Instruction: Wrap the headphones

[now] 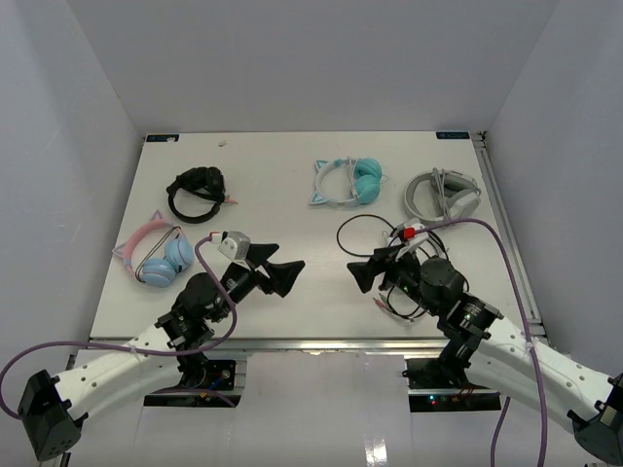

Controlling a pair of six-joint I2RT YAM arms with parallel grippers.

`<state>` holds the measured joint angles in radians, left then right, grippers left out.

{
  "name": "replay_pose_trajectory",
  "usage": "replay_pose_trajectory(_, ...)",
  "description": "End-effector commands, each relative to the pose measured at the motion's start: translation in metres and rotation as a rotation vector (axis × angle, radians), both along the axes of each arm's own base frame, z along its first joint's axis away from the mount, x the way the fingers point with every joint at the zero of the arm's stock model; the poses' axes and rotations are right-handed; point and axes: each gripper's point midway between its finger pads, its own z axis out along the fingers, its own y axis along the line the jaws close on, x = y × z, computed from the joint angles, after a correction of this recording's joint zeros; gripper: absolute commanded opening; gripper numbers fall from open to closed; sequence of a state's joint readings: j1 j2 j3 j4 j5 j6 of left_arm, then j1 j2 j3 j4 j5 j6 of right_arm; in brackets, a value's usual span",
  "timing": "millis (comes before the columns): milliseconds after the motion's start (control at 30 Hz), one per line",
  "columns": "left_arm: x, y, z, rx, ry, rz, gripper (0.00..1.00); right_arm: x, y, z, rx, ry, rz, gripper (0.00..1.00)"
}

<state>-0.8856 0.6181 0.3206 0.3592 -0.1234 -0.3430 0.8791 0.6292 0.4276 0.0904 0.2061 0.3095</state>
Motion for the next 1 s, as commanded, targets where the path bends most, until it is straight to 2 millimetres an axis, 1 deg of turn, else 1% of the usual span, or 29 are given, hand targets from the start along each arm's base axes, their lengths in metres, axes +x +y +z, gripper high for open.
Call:
replay_pose_trajectory(0, 0.001, 0.000, -0.003, 0.000, 0.010, 0.004, 0.98, 0.011, -0.010, 0.020, 0.041, -0.035, -0.095, 0.90)
replay_pose_trajectory(67, 0.004, 0.001, -0.006, 0.011, 0.015, 0.020, 0.98, 0.018, -0.019, 0.021, 0.008, -0.019, -0.160, 0.90)
replay_pose_trajectory(133, 0.007, 0.001, -0.010, 0.023, 0.021, 0.035, 0.98, 0.029, -0.037, 0.018, -0.036, 0.012, -0.286, 0.91)
replay_pose_trajectory(200, 0.010, 0.002, -0.014, 0.038, 0.026, 0.053, 0.98, 0.037, -0.062, 0.009, -0.119, 0.079, -0.440, 0.94)
replay_pose_trajectory(267, 0.013, 0.004, -0.016, 0.046, 0.031, 0.071, 0.98, 0.041, -0.083, 0.004, -0.164, 0.140, -0.580, 0.96)
replay_pose_trajectory(300, 0.014, 0.004, -0.017, 0.050, 0.033, 0.078, 0.98, 0.043, -0.096, 0.006, -0.179, 0.154, -0.660, 0.97)
replay_pose_trajectory(333, 0.015, 0.004, -0.018, 0.055, 0.036, 0.080, 0.98, 0.045, -0.113, 0.011, -0.184, 0.153, -0.751, 0.98)
replay_pose_trajectory(367, 0.016, 0.004, -0.020, 0.057, 0.038, 0.084, 0.98, 0.044, -0.125, 0.011, -0.186, 0.165, -0.802, 0.99)
replay_pose_trajectory(433, 0.017, 0.005, -0.021, 0.060, 0.041, 0.093, 0.98, 0.040, -0.144, 0.004, -0.187, 0.202, -0.871, 1.00)
replay_pose_trajectory(500, 0.018, 0.007, -0.021, 0.058, 0.042, 0.104, 0.98, 0.042, -0.160, -0.008, -0.165, 0.250, -0.919, 0.94)
replay_pose_trajectory(600, 0.017, 0.008, -0.019, 0.046, 0.039, 0.101, 0.98, 0.045, -0.183, -0.021, -0.178, 0.300, -0.991, 0.92)
replay_pose_trajectory(667, 0.016, 0.008, -0.017, 0.039, 0.036, 0.100, 0.98, 0.045, -0.193, -0.027, -0.182, 0.320, -1.025, 0.88)
replay_pose_trajectory(733, 0.015, 0.008, -0.016, 0.036, 0.034, 0.095, 0.98, 0.044, -0.205, -0.031, -0.150, 0.335, -1.075, 0.85)
replay_pose_trajectory(767, 0.014, 0.008, -0.016, 0.034, 0.034, 0.092, 0.98, 0.044, -0.207, -0.033, -0.132, 0.339, -1.086, 0.84)
replay_pose_trajectory(800, 0.014, 0.008, -0.015, 0.033, 0.033, 0.090, 0.98, 0.045, -0.204, -0.035, -0.120, 0.346, -1.066, 0.84)
replay_pose_trajectory(833, 0.014, 0.008, -0.015, 0.032, 0.033, 0.090, 0.98, 0.046, -0.197, -0.040, -0.112, 0.361, -1.025, 0.84)
replay_pose_trajectory(900, 0.014, 0.008, -0.014, 0.029, 0.031, 0.090, 0.98, 0.046, -0.189, -0.052, -0.112, 0.385, -0.982, 0.84)
replay_pose_trajectory(967, 0.014, 0.008, -0.015, 0.032, 0.033, 0.089, 0.98, 0.044, -0.188, -0.063, -0.120, 0.413, -0.985, 0.84)
